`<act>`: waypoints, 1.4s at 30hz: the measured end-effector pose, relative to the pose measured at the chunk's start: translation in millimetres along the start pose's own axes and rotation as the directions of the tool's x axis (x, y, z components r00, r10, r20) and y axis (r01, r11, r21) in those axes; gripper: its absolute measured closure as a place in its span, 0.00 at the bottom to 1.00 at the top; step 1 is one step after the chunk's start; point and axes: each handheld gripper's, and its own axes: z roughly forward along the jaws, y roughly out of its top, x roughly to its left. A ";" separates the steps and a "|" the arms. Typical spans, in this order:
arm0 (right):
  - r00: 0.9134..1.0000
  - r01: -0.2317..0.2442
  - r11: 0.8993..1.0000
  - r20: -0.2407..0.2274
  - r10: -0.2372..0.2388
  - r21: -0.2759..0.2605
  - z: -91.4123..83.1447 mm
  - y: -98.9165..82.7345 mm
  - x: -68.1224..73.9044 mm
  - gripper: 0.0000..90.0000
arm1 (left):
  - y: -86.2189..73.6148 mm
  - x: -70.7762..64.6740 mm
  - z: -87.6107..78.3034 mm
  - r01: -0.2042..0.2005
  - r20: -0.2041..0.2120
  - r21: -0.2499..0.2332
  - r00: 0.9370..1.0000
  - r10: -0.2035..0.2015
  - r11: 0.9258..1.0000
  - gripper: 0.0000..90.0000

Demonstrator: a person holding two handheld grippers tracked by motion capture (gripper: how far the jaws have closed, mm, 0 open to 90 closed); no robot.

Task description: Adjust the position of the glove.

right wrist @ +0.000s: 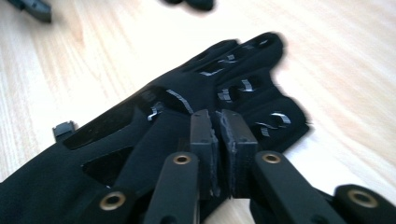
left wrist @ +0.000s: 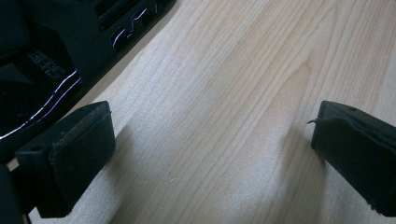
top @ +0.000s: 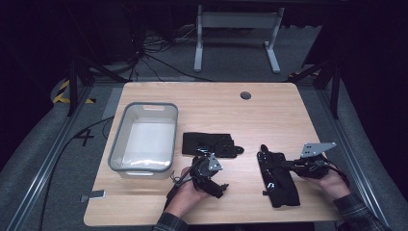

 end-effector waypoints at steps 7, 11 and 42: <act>0.988 -0.099 0.994 0.117 0.103 -0.037 -15.6 -20.9 -20.5 0.57 | 0.0 0.0 0.0 0.000 0.000 0.000 1.000 0.000 1.000 0.00; 0.971 -0.143 0.989 0.187 0.146 -0.031 -17.4 -34.8 -31.4 0.44 | 0.1 0.2 0.1 -0.001 0.000 0.000 1.000 0.001 1.000 0.00; 0.949 -0.185 0.981 0.249 0.194 -0.059 -8.0 -52.0 -41.3 0.15 | 44.9 15.8 -17.1 0.051 -0.038 0.046 0.998 -0.050 0.998 1.00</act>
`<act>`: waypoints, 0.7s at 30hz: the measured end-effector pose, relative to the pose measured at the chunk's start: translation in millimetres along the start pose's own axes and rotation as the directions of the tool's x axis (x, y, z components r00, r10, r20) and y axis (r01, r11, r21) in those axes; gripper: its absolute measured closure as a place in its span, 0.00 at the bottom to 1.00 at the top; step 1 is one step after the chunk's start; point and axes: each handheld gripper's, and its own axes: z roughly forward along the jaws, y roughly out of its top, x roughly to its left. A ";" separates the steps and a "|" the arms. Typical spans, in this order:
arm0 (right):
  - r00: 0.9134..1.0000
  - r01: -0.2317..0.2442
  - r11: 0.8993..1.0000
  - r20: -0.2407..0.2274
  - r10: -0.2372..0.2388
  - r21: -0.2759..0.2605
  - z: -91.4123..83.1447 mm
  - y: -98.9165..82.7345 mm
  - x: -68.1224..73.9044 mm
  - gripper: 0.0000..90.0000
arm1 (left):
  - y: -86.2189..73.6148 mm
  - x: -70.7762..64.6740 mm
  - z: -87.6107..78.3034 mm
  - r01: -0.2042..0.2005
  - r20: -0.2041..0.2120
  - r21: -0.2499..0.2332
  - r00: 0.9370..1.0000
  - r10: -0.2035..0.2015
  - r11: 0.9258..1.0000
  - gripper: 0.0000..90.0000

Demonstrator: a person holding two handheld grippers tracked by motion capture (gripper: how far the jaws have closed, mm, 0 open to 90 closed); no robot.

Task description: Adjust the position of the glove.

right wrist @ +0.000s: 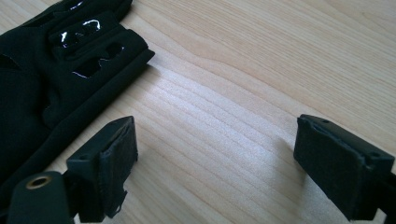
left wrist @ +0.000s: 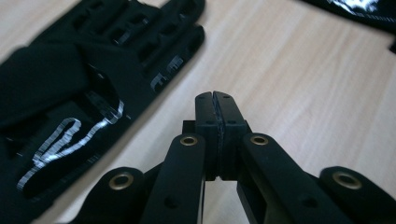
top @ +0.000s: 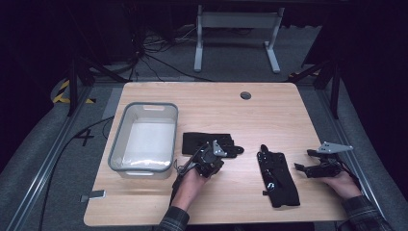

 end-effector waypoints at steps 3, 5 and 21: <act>1.000 0.001 1.000 0.001 -0.001 0.001 0.0 0.1 0.0 0.15 | 6.8 6.8 0.3 0.018 -0.016 -0.009 1.000 -0.018 1.000 1.00; 1.000 0.001 1.000 -0.001 -0.001 0.001 0.0 0.1 -0.1 0.15 | 9.6 11.0 0.9 0.026 -0.022 -0.015 0.999 -0.027 1.000 1.00; 1.000 0.002 1.000 -0.003 -0.002 0.000 0.1 0.1 -0.3 0.15 | 15.8 25.0 33.0 0.055 -0.059 0.061 0.997 -0.052 0.997 1.00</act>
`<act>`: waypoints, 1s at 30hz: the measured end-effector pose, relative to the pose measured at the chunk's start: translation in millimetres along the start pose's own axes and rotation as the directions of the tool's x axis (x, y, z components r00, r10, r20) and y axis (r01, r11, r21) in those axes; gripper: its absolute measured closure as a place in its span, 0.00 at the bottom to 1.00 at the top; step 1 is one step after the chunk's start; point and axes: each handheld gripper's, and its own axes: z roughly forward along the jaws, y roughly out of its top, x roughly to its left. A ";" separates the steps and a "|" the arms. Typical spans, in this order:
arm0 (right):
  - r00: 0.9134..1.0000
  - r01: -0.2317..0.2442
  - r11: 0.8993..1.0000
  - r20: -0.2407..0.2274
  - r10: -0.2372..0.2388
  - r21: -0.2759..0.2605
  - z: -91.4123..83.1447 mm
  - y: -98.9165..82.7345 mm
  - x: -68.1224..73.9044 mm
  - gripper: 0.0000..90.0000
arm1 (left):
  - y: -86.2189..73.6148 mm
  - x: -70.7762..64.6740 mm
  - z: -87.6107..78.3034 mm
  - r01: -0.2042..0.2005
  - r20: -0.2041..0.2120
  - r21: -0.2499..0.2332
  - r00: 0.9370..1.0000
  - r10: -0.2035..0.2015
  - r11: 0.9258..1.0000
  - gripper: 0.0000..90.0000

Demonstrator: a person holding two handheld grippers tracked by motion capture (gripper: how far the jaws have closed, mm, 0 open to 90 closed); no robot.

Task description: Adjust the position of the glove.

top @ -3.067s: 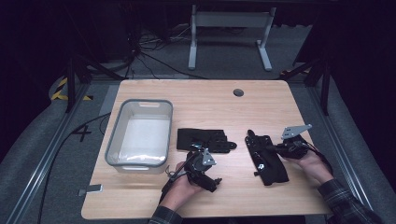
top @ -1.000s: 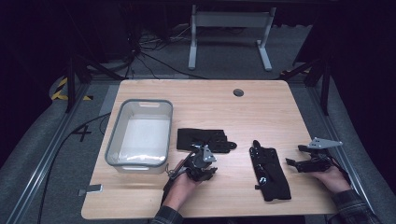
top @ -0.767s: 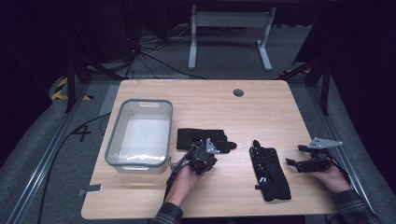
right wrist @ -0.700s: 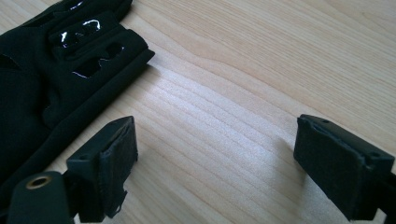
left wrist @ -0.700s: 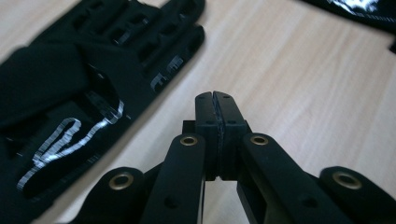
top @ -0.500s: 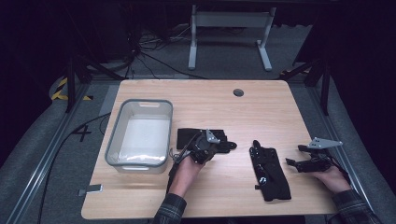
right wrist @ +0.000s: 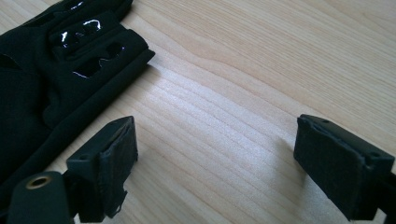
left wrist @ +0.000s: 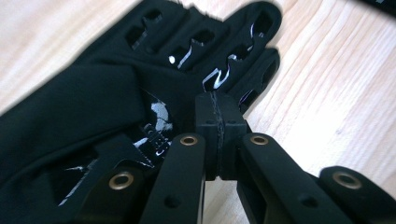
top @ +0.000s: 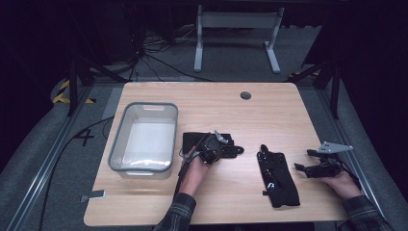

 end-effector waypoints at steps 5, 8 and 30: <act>1.000 0.001 1.000 0.001 -0.001 0.001 0.1 0.1 0.0 0.15 | 5.7 -5.8 4.0 -0.005 0.011 0.004 1.000 0.005 1.000 1.00; 1.000 0.001 1.000 0.001 -0.001 0.001 0.0 0.1 0.0 0.15 | 10.9 -11.3 7.9 -0.013 0.028 0.002 1.000 0.013 1.000 1.00; 1.000 0.001 1.000 0.001 -0.001 0.001 0.1 0.2 0.0 0.15 | 37.0 -9.1 -9.0 0.020 0.044 -0.093 0.999 -0.016 0.995 1.00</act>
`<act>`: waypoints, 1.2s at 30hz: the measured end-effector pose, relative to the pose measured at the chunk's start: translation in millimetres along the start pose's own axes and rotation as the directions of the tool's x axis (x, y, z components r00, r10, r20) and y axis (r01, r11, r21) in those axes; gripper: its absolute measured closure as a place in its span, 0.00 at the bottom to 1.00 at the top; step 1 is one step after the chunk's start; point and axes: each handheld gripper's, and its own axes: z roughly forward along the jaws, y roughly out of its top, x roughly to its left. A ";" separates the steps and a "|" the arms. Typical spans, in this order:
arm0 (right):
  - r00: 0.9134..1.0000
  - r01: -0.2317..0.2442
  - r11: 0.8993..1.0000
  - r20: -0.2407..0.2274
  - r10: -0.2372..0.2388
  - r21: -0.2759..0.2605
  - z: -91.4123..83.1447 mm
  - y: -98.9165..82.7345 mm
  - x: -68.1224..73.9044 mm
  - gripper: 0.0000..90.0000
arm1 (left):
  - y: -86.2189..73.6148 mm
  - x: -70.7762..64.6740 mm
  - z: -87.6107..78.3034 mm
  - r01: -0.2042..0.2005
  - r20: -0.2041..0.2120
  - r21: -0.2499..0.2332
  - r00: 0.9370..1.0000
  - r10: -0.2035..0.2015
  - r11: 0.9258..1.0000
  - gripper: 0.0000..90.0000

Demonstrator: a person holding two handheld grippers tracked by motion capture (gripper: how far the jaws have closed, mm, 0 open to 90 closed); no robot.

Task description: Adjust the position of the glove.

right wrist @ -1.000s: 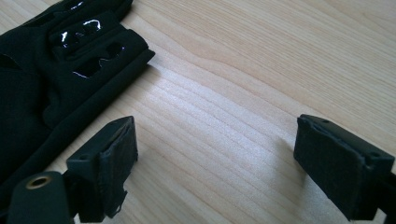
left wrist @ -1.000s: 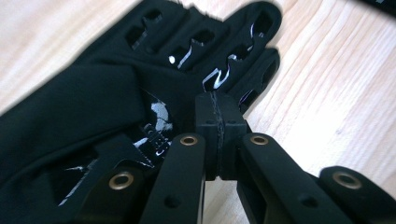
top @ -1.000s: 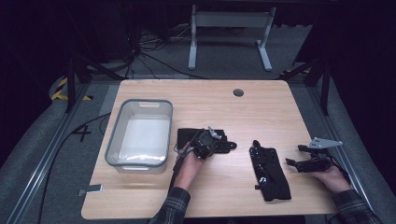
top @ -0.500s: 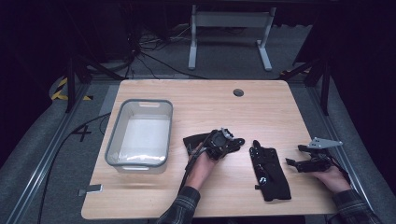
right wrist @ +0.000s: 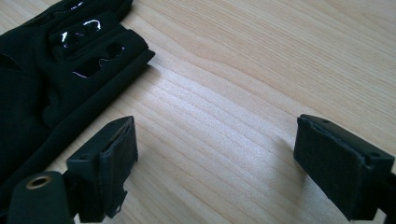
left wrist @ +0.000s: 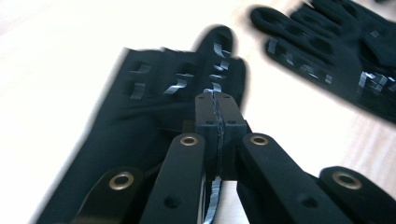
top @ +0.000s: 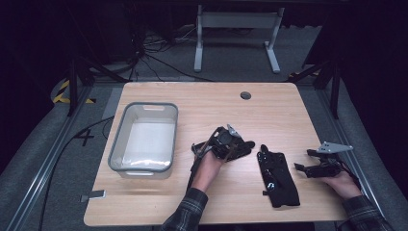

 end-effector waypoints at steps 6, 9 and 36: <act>1.000 0.000 1.000 0.000 0.000 0.000 0.0 0.1 0.0 0.15 | -0.7 24.2 -11.8 0.036 -0.082 -0.002 0.996 -0.036 0.999 1.00; 1.000 0.000 1.000 0.000 0.000 0.000 0.1 0.1 -0.1 0.15 | -4.7 37.9 -13.0 0.071 -0.128 0.006 0.989 -0.070 0.997 1.00; 1.000 0.000 1.000 0.000 0.000 0.001 0.1 0.1 0.0 0.15 | -38.8 17.6 -4.2 0.096 -0.127 0.166 0.989 -0.075 0.982 1.00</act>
